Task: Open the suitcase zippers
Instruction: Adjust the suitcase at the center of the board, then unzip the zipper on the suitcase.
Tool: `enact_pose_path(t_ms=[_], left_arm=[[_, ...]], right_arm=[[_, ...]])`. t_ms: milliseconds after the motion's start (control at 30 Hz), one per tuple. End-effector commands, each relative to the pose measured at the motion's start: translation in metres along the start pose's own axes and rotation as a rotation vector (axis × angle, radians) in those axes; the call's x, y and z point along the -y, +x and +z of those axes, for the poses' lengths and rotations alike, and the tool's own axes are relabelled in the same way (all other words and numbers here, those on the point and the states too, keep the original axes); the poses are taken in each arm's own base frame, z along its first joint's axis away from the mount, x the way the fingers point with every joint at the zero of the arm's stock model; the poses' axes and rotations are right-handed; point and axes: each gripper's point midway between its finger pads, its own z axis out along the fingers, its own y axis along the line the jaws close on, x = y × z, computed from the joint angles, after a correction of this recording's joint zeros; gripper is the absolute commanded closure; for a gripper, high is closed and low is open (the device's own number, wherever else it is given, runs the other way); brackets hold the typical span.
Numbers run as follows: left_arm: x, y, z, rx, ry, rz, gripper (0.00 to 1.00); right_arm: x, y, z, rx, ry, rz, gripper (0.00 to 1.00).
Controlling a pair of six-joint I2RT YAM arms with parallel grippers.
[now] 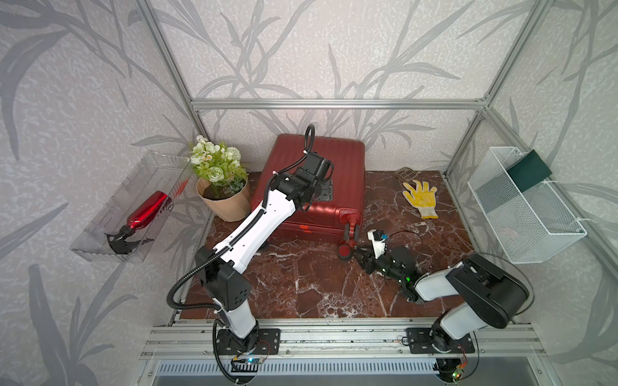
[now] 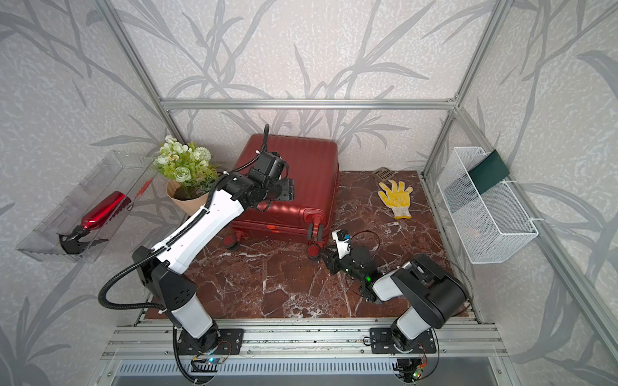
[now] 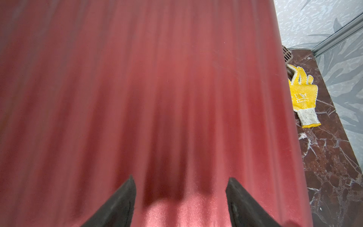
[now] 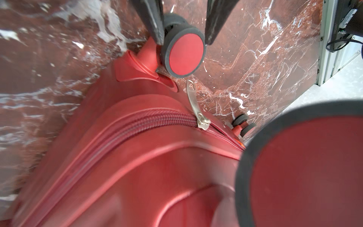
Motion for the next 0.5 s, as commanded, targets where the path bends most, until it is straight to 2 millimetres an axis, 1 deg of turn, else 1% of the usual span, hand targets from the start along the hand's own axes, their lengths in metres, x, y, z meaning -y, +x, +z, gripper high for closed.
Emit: enact_pose_path(t_ms=[0,100,200,333,467], left_arm=[[0.002,-0.003,0.009,-0.003,0.048,-0.022,0.28],[0.0,-0.002,0.018,-0.014,0.041,-0.016,0.28],[-0.002,0.0,0.024,-0.018,0.034,-0.017,0.28],[-0.004,0.007,0.033,-0.035,0.037,-0.029,0.28],[-0.006,0.016,0.042,-0.061,0.028,-0.03,0.29]], right_arm=[[-0.024,-0.032,0.014,0.124,-0.129,-0.09,0.63],[-0.027,-0.036,0.021,0.134,-0.142,-0.166,0.62],[-0.025,-0.043,0.024,0.158,-0.123,-0.228,0.6],[-0.017,-0.047,0.034,0.163,-0.105,-0.217,0.6],[-0.016,-0.043,0.04,0.148,-0.119,-0.197,0.61]])
